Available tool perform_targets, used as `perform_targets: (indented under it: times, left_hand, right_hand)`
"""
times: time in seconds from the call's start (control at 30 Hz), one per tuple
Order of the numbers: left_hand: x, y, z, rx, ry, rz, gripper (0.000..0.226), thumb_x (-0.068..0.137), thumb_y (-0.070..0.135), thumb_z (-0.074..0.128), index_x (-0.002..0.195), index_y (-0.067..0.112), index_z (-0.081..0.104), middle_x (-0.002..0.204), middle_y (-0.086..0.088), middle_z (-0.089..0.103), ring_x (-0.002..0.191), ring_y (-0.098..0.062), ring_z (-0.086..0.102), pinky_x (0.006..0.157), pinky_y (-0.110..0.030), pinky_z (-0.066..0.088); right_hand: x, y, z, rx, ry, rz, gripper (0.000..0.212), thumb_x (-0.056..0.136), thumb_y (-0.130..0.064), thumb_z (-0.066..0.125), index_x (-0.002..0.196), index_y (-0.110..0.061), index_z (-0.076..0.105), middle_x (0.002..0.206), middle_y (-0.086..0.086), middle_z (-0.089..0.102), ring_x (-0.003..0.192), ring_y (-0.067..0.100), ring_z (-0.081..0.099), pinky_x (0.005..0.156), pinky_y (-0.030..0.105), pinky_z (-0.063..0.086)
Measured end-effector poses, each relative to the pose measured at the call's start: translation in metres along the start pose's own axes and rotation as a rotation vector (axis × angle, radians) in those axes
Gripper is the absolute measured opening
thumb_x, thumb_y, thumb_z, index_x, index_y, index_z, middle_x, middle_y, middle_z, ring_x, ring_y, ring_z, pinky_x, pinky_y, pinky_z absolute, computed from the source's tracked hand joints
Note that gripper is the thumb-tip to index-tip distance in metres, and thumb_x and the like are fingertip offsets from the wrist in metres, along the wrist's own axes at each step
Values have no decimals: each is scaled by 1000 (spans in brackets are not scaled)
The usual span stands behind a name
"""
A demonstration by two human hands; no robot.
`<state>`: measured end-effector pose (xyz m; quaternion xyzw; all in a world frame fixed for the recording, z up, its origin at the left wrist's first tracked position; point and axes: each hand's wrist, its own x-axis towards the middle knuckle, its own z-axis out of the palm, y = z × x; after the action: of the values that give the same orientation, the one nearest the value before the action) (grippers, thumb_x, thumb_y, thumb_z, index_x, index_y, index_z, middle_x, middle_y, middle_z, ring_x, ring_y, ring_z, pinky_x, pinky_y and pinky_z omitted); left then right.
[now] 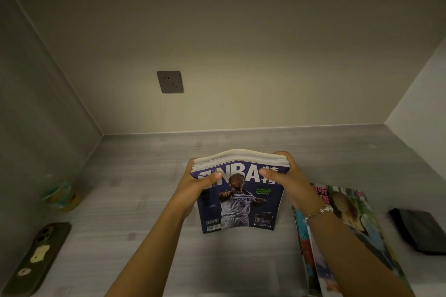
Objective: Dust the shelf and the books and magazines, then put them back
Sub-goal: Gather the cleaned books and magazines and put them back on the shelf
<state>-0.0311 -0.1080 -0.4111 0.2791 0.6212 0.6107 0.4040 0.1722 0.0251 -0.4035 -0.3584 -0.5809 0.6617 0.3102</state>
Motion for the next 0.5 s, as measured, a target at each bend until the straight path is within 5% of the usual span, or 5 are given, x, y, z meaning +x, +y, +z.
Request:
perform_targets:
  times: [0.17,0.4,0.5]
  left_hand:
    - [-1,3,2,16,50,30,49,78,8,72,117,20,45,103,-1,65,86,-13,66,61,-19,55]
    - [0,3,3,13,53,45,48,79,3,71,114,22,44,101,1,63,83,-11,66,58,-18,54]
    - [0,-1,1,-17,58,21,54,79,3,70,122,21,42,107,-2,63,85,-12,66,59,-20,55]
  right_hand:
    - [0,-5,-3,-86,-25,-7,39,66,-20,77,98,-18,56,95,9,70,84,25,69,73,37,58]
    - [3,-2,-1,-116,-8,10,37,72,-14,78,100,-22,54,95,5,70,85,24,69,73,37,58]
    - [2,0,-5,-107,-4,17,38,74,-13,76,104,-22,55,97,2,70,83,17,70,66,26,57]
